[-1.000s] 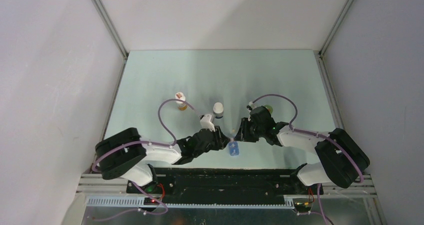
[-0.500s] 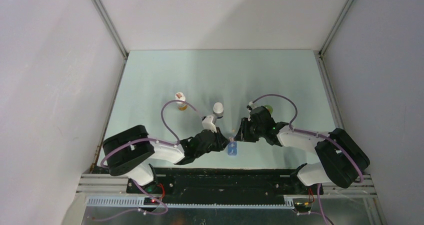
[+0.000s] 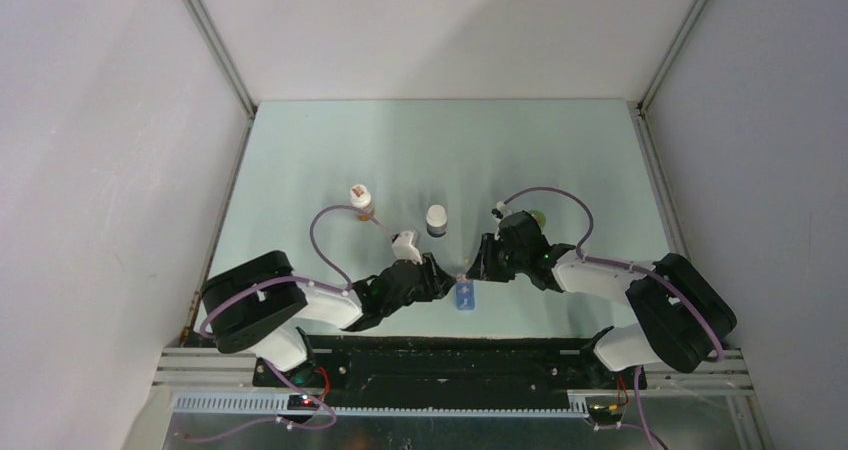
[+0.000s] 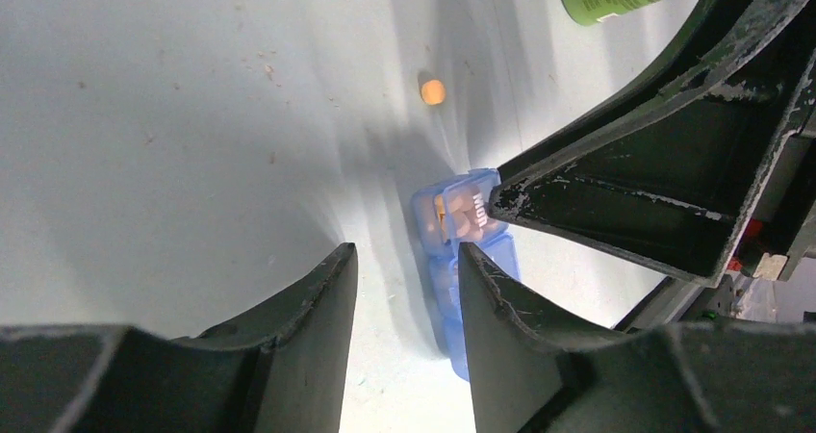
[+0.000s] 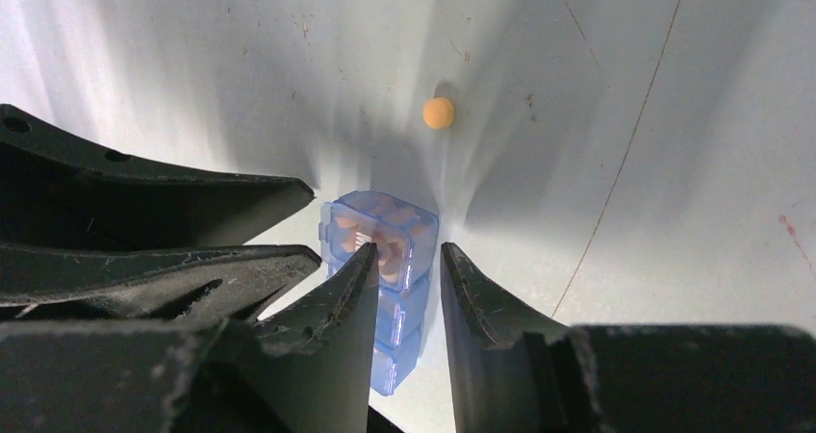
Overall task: Sort the pills into containers
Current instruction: Close the pill container at the center of the board.
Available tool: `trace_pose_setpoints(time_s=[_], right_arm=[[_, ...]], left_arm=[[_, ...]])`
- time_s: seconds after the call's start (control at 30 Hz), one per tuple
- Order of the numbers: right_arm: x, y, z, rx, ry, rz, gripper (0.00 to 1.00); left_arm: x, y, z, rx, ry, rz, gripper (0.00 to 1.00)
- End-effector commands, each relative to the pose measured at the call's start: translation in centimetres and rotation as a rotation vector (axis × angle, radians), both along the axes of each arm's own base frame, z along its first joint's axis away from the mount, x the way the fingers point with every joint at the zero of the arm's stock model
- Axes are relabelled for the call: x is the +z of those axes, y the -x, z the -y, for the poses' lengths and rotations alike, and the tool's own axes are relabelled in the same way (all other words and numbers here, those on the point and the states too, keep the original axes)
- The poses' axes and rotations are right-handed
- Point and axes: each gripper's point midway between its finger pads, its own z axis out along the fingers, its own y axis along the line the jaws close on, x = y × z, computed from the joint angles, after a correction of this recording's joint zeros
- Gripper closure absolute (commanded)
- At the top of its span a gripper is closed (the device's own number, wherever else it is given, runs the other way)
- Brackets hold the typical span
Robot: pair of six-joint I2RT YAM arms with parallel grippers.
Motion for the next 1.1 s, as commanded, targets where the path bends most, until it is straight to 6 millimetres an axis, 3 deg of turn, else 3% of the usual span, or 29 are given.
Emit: trace_pose_setpoints(time_s=[0.0,0.37,0.7,1.07], right_arm=[[-0.8,-0.1,0.3,-0.014,0.031,0.0,0.66],[-0.6,0.5,-0.2,0.017,0.006,-0.013,0.63],[-0.6,0.6,-0.6,0.022,-0.011,-0.028,0.64],[-1.0,0.7,-0.9,-0.001,-0.011,-0.045,0.66]], left_arm=[[2.2,-1.3,0.0,0.061,0.087,0.041,0.51],[1.0,-1.3,0.3,0.053,0.121,0.004,0.55],[-1.3,-0.6,0.0,0.033,0.078,-0.03,0.77],[-3.2,0.7,-0.8,0.006,0.029,-0.059,0.84]])
